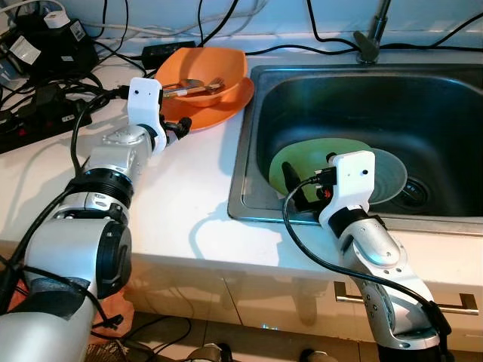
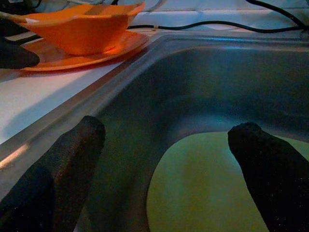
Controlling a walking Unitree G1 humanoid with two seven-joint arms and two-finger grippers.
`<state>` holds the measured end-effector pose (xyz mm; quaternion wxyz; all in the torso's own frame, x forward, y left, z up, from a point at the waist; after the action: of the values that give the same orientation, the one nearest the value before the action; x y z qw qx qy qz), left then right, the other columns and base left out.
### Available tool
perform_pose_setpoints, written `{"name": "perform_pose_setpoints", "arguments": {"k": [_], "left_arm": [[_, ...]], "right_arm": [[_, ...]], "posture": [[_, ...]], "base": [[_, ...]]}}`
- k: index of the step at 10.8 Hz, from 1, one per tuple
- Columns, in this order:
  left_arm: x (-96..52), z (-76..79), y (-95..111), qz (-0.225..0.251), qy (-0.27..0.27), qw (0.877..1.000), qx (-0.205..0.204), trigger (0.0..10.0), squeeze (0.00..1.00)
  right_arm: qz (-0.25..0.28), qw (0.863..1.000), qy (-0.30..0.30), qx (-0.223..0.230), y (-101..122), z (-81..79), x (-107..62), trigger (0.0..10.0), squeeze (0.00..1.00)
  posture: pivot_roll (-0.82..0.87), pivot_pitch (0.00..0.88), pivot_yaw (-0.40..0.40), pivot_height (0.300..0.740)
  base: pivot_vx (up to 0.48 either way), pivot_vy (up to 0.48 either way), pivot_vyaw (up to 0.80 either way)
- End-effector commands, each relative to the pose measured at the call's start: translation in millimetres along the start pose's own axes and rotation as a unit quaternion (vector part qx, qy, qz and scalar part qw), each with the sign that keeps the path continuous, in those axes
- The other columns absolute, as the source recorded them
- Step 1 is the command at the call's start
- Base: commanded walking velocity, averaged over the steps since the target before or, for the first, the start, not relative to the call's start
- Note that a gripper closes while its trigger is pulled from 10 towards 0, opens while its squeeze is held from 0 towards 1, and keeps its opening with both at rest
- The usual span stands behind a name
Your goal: Kitchen organization
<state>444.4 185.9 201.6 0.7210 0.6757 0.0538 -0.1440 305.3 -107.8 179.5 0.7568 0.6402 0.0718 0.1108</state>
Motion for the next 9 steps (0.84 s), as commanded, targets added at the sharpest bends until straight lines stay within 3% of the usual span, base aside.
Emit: {"name": "perform_pose_setpoints", "arguments": {"k": [1, 5, 9], "left_arm": [[-2.1, -7.5, -49.2, -0.097, 0.001, 0.995, 0.011, 10.0, 0.00], [-13.6, -30.4, -57.4, -0.122, -0.011, 0.992, 0.027, 10.0, 0.00], [-36.0, -38.0, -71.2, -0.158, -0.051, 0.986, 0.034, 10.0, 0.00]], "right_arm": [[0.008, 1.000, 0.003, -0.003, 3.2, -2.7, 1.0, 10.0, 0.00], [0.009, 1.000, 0.001, -0.003, 3.2, -1.8, 2.3, 10.0, 0.00], [0.014, 1.000, 0.009, 0.004, 3.9, -6.5, 7.3, 10.0, 0.00]], "posture": [[0.01, 0.152, 0.131, 0.740], [0.03, 0.149, 0.127, 0.740], [0.07, 0.151, 0.123, 0.740]], "base": [[0.000, 0.000, 0.00], [0.000, 0.000, 0.00], [0.000, 0.000, 0.00]]}}
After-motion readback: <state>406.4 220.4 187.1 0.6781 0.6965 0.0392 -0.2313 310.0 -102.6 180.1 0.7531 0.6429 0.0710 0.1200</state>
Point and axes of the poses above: a point about 5 cm out from each wrist's last joint towards the gripper, its own x axis pointing out of the wrist towards the gripper, its own y axis along the axis of the wrist's last joint, z = x × y, the point moved 3 cm from there along x, pointing out of the wrist towards the gripper, and after that the axes turned 8 degrees about -x, right-handed, at the moved point
